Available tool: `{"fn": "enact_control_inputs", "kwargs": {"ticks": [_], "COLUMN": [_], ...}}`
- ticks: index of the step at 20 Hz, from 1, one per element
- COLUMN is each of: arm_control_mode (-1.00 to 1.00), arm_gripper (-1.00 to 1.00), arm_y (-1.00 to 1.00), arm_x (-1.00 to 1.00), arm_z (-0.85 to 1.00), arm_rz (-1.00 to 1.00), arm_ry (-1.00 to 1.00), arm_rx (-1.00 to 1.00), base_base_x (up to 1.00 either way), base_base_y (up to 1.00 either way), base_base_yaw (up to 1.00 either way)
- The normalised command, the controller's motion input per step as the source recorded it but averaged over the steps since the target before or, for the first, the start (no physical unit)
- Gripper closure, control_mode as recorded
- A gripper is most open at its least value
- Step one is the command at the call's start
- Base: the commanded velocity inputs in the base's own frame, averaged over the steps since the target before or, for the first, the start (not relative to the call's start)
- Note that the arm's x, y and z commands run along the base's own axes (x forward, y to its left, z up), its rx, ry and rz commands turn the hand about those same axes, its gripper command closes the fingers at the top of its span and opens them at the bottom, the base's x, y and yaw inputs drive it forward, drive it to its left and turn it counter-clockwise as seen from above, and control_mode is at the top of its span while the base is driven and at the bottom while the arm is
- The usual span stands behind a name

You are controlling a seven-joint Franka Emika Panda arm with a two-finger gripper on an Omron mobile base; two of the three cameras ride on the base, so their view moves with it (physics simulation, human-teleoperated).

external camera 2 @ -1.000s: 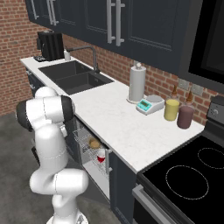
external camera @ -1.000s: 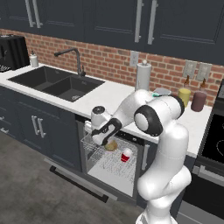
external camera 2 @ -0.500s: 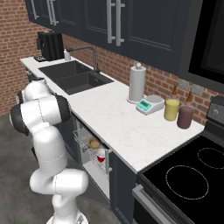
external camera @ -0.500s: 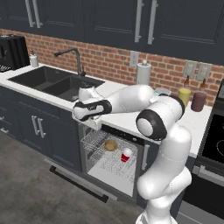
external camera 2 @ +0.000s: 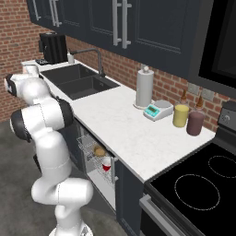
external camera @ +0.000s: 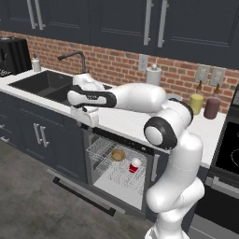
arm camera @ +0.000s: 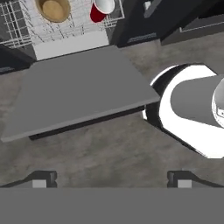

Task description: Pick up the cup and bowl from the counter, place them in the dishwasher, and close the dishwasher door.

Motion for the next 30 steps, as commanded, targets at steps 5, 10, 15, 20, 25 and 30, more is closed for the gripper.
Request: {"fn": "enact_control_inputs", "kwargs": {"ticks": [5,10,15,20,25,30], "arm_control_mode": [-1.0,-1.0,-1.0,-1.0,-1.0,-1.0], "arm_gripper": [-1.0,-1.0,-1.0,-1.0,-1.0,-1.0], "arm_y": [0.56,0.19,0.0,0.3,1.0,1.0], "arm_x": [-1.0,-1.0,-1.0,-1.0,-0.79,-0.15], "arm_z": [-0.08,-0.53,-0.83,-0.86,-0.02,-0.01], "arm_rz": [-0.36,-0.39,-0.35,-0.32,-0.12,0.0], "arm_ry": [-0.17,-0.33,-0.41,-0.33,0.0,0.18], "arm_rx": [-0.06,-0.09,-0.09,-0.25,-0.35,-0.42], "base_base_x": [0.0,0.0,0.0,0.0,0.0,0.0], "base_base_y": [0.0,0.0,0.0,0.0,0.0,0.0], "base_base_yaw": [0.0,0.0,0.0,0.0,0.0,0.0]}}
